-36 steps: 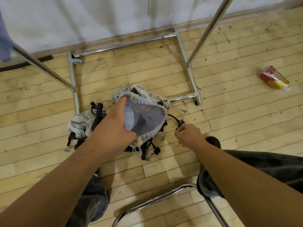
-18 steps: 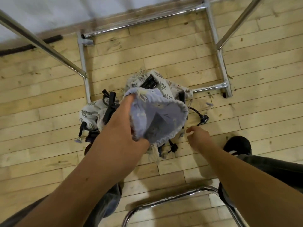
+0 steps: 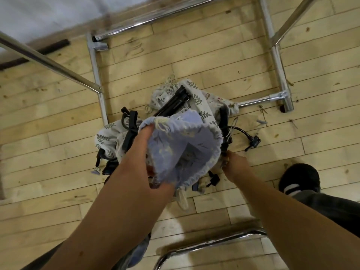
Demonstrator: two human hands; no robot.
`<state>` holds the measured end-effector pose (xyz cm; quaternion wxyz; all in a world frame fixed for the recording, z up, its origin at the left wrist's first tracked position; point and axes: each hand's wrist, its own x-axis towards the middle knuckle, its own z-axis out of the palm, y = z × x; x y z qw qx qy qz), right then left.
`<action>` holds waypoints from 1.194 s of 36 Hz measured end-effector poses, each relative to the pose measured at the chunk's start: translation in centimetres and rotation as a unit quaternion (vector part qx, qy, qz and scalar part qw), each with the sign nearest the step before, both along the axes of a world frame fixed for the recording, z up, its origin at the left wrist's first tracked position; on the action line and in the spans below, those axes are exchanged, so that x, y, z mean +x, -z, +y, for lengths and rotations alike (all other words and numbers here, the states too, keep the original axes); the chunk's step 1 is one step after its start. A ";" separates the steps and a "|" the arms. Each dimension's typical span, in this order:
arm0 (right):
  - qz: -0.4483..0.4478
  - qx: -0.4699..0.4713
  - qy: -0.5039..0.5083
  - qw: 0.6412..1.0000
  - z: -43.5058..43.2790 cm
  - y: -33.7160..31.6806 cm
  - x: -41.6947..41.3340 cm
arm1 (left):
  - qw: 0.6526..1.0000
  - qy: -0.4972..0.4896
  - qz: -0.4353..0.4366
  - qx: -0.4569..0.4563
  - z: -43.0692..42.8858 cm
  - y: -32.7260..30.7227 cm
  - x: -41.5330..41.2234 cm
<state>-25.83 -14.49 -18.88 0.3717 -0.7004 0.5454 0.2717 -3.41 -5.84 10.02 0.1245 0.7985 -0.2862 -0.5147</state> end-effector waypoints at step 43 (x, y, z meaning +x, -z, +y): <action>0.094 0.012 0.043 0.995 -1.2 0.7 -1.3 | 0.999 -0.025 0.026 0.003 0.1 1.2 0.5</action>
